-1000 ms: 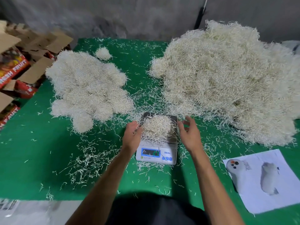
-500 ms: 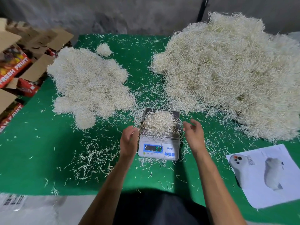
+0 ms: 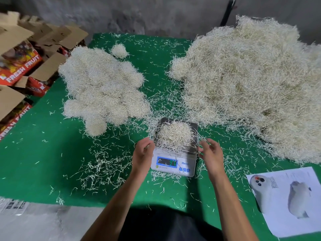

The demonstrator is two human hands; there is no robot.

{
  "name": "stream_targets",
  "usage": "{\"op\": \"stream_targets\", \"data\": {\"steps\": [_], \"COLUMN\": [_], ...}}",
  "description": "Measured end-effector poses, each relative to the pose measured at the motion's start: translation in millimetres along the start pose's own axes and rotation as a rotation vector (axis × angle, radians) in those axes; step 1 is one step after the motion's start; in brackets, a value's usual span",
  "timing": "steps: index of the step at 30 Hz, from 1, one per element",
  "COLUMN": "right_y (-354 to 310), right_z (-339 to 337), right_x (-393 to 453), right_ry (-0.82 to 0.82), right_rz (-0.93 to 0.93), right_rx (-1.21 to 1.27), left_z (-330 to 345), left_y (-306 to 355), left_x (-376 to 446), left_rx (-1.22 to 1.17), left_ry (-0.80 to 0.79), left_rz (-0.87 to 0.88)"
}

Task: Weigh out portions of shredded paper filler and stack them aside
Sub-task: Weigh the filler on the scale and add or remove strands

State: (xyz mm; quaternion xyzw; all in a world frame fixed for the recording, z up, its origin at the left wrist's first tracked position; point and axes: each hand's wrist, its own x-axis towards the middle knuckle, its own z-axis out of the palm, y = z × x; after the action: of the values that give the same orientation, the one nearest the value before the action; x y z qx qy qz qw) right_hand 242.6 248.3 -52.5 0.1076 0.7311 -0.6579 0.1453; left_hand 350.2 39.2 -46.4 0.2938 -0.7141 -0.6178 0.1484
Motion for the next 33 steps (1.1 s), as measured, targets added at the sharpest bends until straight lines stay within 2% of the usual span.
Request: {"op": "stream_targets", "data": {"steps": [5,9,14,17,21,24,28,30,33], "right_y": [-2,-6,-12,-16,-26,-35,-45,-48,-57], "right_z": [-9,-8,3,8,19,32,62,85,104], "right_x": [-4,-4,2,13,26,31,19,2,-15], "right_ry": [-0.019,-0.078,-0.177,-0.179,-0.21,-0.221,-0.392,-0.354,-0.282], "right_rz": [-0.029,-0.094,-0.153,-0.192,-0.191,-0.155,-0.163,-0.284,-0.524], "right_rx": [-0.072,-0.213,-0.347,-0.431,-0.51,-0.499,-0.299,-0.215,-0.271], "left_z": [-1,5,13,14,16,25,50,52,46], "left_y": [2,-4,-5,-5,3,7,35,49,69], "left_x": [0,-11,0,13,32,43,52,56,69], "left_rx": [0.069,-0.128,-0.155,-0.153,-0.218,-0.269,-0.377,-0.414,-0.542], "left_ry": [-0.142,-0.238,-0.256,-0.227,-0.221,-0.256,-0.44,-0.313,-0.273], "left_rz": [0.021,-0.077,-0.17,-0.154,-0.216,-0.254,-0.314,-0.207,-0.286]}}
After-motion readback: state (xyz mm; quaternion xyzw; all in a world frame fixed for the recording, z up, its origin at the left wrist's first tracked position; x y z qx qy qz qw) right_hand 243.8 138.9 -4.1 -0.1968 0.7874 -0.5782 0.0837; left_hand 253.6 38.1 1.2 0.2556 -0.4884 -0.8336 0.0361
